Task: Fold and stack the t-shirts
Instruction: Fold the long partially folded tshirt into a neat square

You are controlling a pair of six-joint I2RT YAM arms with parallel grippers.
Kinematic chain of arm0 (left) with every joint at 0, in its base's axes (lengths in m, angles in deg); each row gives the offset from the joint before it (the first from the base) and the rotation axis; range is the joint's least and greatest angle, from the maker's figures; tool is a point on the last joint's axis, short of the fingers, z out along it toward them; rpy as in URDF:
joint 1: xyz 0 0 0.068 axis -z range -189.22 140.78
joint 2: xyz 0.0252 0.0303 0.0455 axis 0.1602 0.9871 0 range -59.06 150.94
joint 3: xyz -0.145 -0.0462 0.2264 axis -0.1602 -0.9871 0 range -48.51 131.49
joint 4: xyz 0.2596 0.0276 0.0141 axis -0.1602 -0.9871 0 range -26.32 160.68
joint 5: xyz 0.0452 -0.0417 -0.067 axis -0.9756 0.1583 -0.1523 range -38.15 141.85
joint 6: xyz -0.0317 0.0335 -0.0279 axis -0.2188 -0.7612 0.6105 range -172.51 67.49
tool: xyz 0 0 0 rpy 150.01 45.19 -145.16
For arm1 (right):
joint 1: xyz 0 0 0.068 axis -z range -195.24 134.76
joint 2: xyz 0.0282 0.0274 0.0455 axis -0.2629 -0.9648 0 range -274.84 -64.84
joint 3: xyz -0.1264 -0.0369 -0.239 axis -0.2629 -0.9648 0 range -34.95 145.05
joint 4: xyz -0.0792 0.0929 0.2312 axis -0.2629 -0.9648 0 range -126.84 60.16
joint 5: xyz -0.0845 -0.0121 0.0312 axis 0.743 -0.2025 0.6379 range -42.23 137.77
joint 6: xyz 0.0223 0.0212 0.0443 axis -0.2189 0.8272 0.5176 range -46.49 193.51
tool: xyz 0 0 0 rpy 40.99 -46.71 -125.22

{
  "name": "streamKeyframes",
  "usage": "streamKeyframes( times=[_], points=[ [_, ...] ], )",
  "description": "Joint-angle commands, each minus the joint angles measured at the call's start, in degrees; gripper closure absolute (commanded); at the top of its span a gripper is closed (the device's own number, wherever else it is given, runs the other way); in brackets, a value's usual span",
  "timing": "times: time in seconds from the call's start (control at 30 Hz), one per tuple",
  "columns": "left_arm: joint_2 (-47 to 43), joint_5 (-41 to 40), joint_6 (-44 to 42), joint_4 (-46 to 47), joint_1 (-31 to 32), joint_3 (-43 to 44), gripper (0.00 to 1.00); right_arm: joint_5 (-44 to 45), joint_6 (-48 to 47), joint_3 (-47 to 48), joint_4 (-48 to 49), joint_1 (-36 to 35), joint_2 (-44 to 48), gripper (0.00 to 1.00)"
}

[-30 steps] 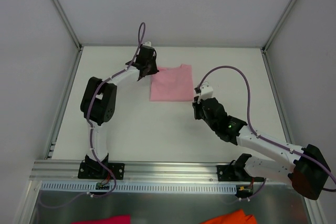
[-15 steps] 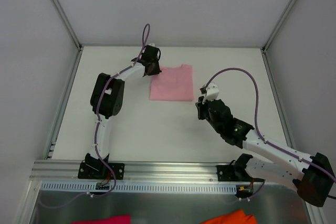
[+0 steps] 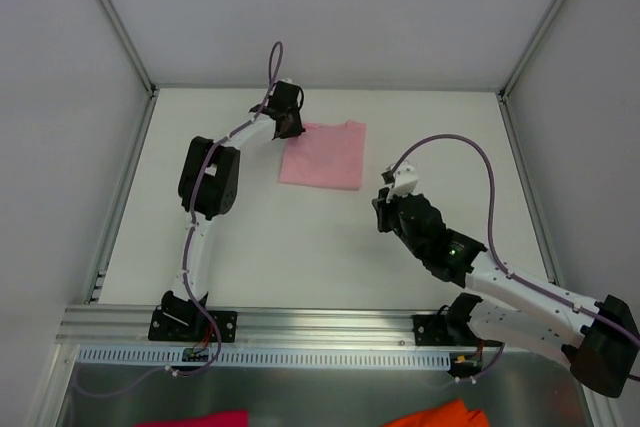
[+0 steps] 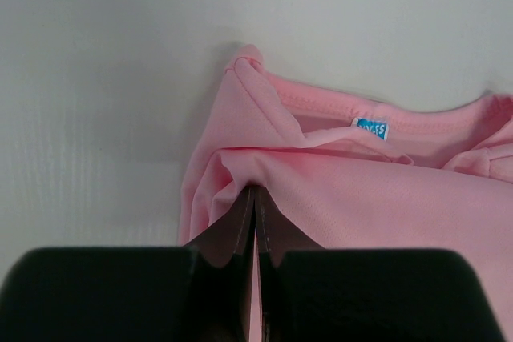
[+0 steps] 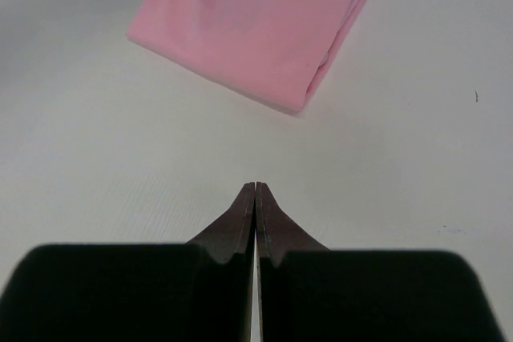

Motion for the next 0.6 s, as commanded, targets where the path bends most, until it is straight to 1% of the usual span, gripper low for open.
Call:
streamKeyframes(
  times=[0.0,0.1,0.13,0.17,0.2,0.23,0.27,0.3,0.33,0.37,0.4,0.43,0.47,0.5,0.53,0.57],
  points=[
    [-5.18,0.10,-2.17,4.88,-0.64,-1.74,1.00,0.26,-0.25,0.16,2.94,-1.68,-2.73,0.99],
    [-9.92,1.86,-3.40,7.88,-0.55,-4.20,0.97,0.70,-0.42,0.86,4.18,-2.38,-6.24,0.99],
    [-11.50,2.04,-3.66,9.37,-0.55,-6.47,0.92,1.23,-0.42,1.21,4.01,-2.65,-7.04,0.99],
    [-15.43,1.95,-3.67,10.25,-0.64,-8.15,0.86,2.89,-0.42,1.82,3.75,-3.35,-7.65,0.99],
    [-17.82,2.04,-3.58,11.48,-0.55,-10.16,0.79,3.68,-0.51,1.92,3.57,-3.61,-8.62,0.99],
    [-20.11,2.13,-3.41,12.97,-0.55,-15.06,0.56,4.39,-0.43,2.00,3.65,-3.70,-8.97,0.99],
    [-24.83,2.22,-3.14,14.55,-0.55,-17.37,0.38,5.18,-0.16,1.92,3.66,-3.88,-9.33,0.96],
    [-27.23,1.96,-2.18,14.65,-0.55,-19.74,0.20,6.32,0.19,2.00,3.66,-3.88,-10.03,0.92],
    [-29.51,2.13,-1.74,16.13,-0.55,-24.46,0.05,6.85,0.63,1.92,3.74,-4.05,-10.12,0.89],
    [-33.97,2.65,-1.47,16.41,-0.47,-26.86,0.01,7.55,0.89,1.66,3.92,-4.14,-10.29,0.80],
    [-36.28,3.00,-0.34,16.85,-0.47,-29.76,0.01,9.13,1.15,0.96,4.70,-4.14,-10.47,0.71],
    [-38.48,3.62,0.28,17.72,-0.12,-36.31,0.01,10.01,1.42,0.69,4.80,-4.14,-10.82,0.60],
    [-43.02,4.06,0.81,20.86,0.15,-39.94,0.01,11.76,1.86,0.69,4.80,-4.14,-11.08,0.45],
    [-45.42,4.06,1.51,22.20,0.67,-43.81,0.01,12.56,1.95,0.34,4.80,-4.14,-11.35,0.39],
    [-47.44,3.37,2.30,23.60,1.81,-50.98,0.01,13.09,2.12,0.07,4.97,-4.06,-11.87,0.32],
    [-51.55,3.36,2.57,25.19,2.60,-54.45,0.01,14.14,2.30,-0.10,5.15,-4.14,-12.05,0.21]
  ],
)
